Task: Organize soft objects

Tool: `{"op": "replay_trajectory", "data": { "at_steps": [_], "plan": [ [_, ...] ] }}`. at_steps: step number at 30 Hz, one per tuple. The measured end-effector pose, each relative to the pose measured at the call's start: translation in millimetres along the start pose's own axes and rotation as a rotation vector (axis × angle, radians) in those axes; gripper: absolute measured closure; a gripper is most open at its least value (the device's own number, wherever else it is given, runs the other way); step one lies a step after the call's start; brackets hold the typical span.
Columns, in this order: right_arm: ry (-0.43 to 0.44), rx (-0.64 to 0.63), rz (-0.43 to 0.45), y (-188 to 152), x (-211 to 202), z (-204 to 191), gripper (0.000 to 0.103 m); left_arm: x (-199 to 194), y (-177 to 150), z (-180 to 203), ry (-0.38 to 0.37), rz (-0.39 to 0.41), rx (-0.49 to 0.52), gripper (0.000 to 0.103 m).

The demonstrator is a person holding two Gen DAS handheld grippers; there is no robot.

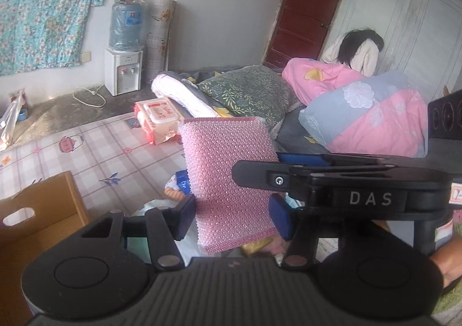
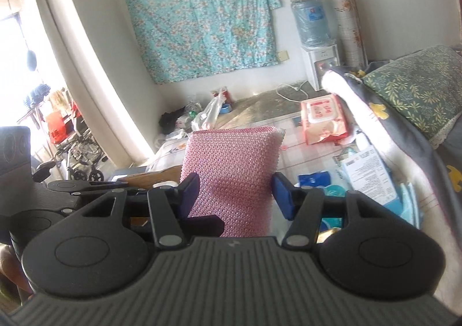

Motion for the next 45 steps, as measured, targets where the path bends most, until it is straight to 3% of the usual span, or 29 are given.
{"op": "replay_trajectory", "data": {
  "at_steps": [8, 12, 16, 20, 22, 24, 30, 37, 42, 45],
  "plan": [
    [0.160, -0.134, -0.147, -45, 28, -124, 0.047, -66, -52, -77, 0.160, 0.020, -0.201, 0.047],
    [0.188, -0.172, -0.237, -76, 55, -171, 0.047, -80, -79, -122, 0.216, -0.004, -0.301, 0.047],
    [0.173, -0.201, -0.260, -87, 78, -196, 0.047, -80, -92, -157, 0.223, -0.022, -0.370, 0.047],
    [0.156, -0.208, -0.251, -80, 106, -201, 0.046, -66, -100, -188, 0.209, -0.057, -0.413, 0.047],
    [0.142, -0.192, -0.229, -74, 119, -195, 0.046, -53, -113, -202, 0.200, -0.093, -0.443, 0.037],
    [0.130, -0.172, -0.223, -71, 127, -188, 0.046, -38, -130, -218, 0.228, -0.133, -0.491, 0.034],
    [0.130, -0.170, -0.199, -70, 119, -147, 0.046, -19, -151, -241, 0.263, -0.186, -0.558, 0.034],
    [0.131, -0.167, -0.154, -66, 103, -115, 0.046, -13, -140, -256, 0.302, -0.200, -0.555, 0.034],
    [0.143, -0.136, -0.163, -68, 106, -104, 0.046, 5, -146, -269, 0.349, -0.273, -0.568, 0.044],
    [0.148, -0.127, -0.163, -68, 110, -102, 0.046, 13, -141, -272, 0.350, -0.265, -0.546, 0.045]
  ]
}}
Point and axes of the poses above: each gripper's, at about its wrist camera, not at the fingertips, and x roughly the way its jaws point, z to its right, y to its top, the point moved 9 cm from there along x, roughly the way its jaws point, and after that the axes turned 15 degrees about -y, right-handed, at the moved point
